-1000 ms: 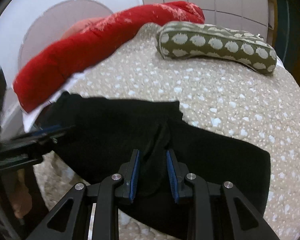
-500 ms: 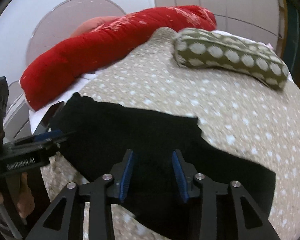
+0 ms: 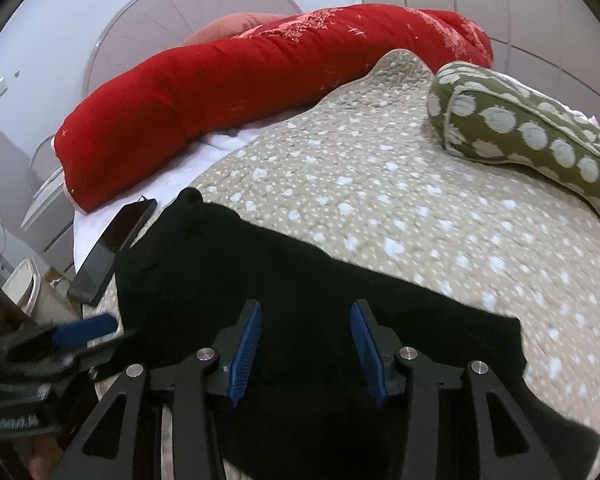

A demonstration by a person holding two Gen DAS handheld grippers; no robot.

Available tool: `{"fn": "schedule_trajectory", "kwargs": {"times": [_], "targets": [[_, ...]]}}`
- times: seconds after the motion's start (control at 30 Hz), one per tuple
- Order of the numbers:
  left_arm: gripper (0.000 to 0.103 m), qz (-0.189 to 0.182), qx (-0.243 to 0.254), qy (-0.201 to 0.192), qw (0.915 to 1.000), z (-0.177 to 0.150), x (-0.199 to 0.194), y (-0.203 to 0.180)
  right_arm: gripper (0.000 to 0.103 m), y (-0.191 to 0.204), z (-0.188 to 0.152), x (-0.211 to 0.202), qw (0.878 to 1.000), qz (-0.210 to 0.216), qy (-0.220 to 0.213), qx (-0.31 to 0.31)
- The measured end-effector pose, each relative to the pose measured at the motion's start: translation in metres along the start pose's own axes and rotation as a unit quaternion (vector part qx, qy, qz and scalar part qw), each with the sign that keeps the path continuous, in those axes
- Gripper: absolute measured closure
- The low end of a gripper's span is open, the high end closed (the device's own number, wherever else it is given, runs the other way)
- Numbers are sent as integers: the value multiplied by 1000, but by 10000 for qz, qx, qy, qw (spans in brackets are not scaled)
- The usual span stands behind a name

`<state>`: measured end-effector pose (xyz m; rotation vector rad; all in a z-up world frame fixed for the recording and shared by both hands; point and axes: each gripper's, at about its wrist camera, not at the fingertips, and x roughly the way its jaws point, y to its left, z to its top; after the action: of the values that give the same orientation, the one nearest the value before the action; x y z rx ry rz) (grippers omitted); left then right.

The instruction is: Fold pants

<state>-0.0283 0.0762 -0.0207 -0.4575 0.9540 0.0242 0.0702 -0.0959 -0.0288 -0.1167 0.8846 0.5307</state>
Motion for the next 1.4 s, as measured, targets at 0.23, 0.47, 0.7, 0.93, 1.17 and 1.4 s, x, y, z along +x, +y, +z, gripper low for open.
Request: {"fn": "schedule_trajectory", "kwargs": {"times": [0.23,0.47,0.7,0.93,1.17,1.4], "targets": [[34,40,-251,68,9997,-2,10,11,55,11,15,24,9997,-54,47,-215],[32,33,-264,25,9996,-2,15,13,52,26,22,48,9987,-286,161,-396],[32,-64,-396,-9,9992,0,14,18,53,40,38,50,9978,74,120,-643],[32,-78,-606,-144,9980,6,14,24,53,44,56,50,9965,422,61,-718],[21,-205,-719,-204,9970,9,23,23,53,41,63,78,9967,572,409,-395],[21,-129,-672,-258,9973,10,28,20,54,33,63,71,9964,731,381,-206]]}}
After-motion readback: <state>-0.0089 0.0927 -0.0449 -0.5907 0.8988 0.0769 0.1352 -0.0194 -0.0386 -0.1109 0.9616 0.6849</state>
